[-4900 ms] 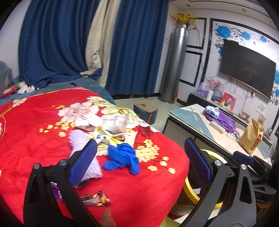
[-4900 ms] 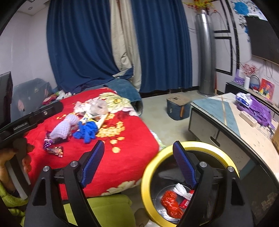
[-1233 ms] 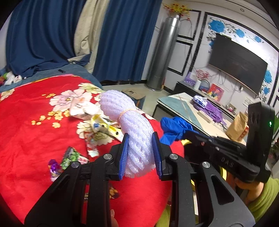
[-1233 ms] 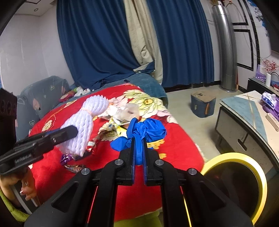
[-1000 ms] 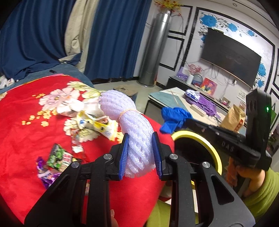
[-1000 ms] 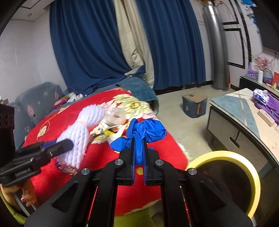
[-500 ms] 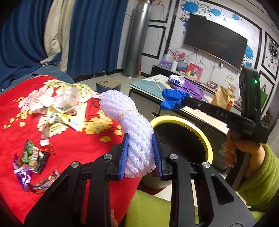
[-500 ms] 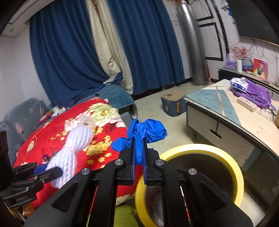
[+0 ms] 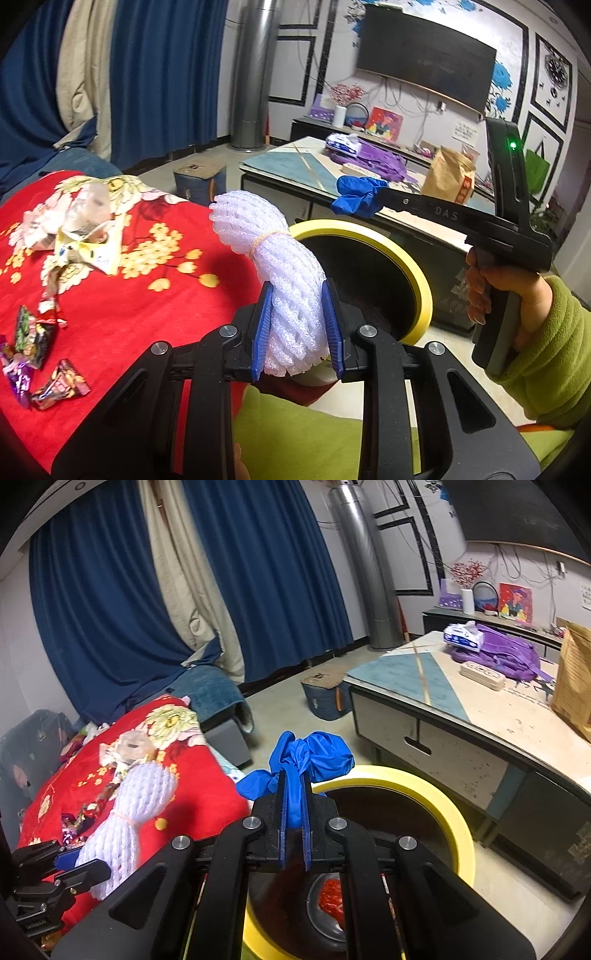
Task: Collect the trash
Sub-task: 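Carry the foam net and blue glove with both grippers over the yellow bin, then open both grippers to drop the foam net and glove into the bin, then move both grippers back over the bed toward the remaining wrappers, then grasp the green snack wrapper with the left gripper while the right grasps the white plastic bag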
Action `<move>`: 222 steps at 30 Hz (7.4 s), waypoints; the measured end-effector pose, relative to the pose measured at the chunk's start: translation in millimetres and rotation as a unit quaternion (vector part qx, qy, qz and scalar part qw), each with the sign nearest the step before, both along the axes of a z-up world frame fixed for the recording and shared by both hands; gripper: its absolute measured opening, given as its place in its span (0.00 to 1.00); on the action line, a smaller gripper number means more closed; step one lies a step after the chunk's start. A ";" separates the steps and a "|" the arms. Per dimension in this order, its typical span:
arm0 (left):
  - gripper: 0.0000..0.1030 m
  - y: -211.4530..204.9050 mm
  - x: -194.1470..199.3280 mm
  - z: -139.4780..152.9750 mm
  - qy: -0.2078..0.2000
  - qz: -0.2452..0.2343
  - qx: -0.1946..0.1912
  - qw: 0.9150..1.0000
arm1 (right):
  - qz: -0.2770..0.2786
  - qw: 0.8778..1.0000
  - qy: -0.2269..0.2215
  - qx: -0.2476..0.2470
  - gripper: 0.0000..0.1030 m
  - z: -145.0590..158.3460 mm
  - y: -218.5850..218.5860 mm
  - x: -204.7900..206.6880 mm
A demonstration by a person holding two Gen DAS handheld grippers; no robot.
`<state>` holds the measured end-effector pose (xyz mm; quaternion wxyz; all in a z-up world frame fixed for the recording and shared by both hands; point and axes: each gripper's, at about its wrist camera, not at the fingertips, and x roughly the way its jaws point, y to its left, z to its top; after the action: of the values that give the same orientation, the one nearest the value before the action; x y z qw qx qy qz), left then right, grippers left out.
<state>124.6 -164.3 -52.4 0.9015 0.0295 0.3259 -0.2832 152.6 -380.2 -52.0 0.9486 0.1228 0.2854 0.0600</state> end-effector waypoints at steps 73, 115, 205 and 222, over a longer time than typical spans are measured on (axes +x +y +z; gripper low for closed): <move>0.89 -68.3 45.1 -45.7 0.059 -0.032 0.009 0.998 | -0.071 0.993 0.090 0.040 0.61 -91.6 -70.1 -13.2; 0.89 40.8 20.6 21.0 -0.057 0.138 -0.027 0.988 | 0.047 0.998 0.043 -0.009 0.70 -28.6 24.1 -11.8; 0.18 243.7 84.1 -36.9 0.131 0.213 -0.068 0.966 | 0.192 0.980 0.051 -0.023 0.26 -7.0 282.1 175.1; 0.03 248.9 67.3 -12.5 0.083 0.235 -0.086 0.964 | 0.185 0.982 -0.023 0.006 0.24 31.4 258.6 127.5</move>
<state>191.9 84.6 -64.9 0.9116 -0.1492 0.3721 -0.0913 280.1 -121.6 -20.7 0.9267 0.0720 0.2808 0.2392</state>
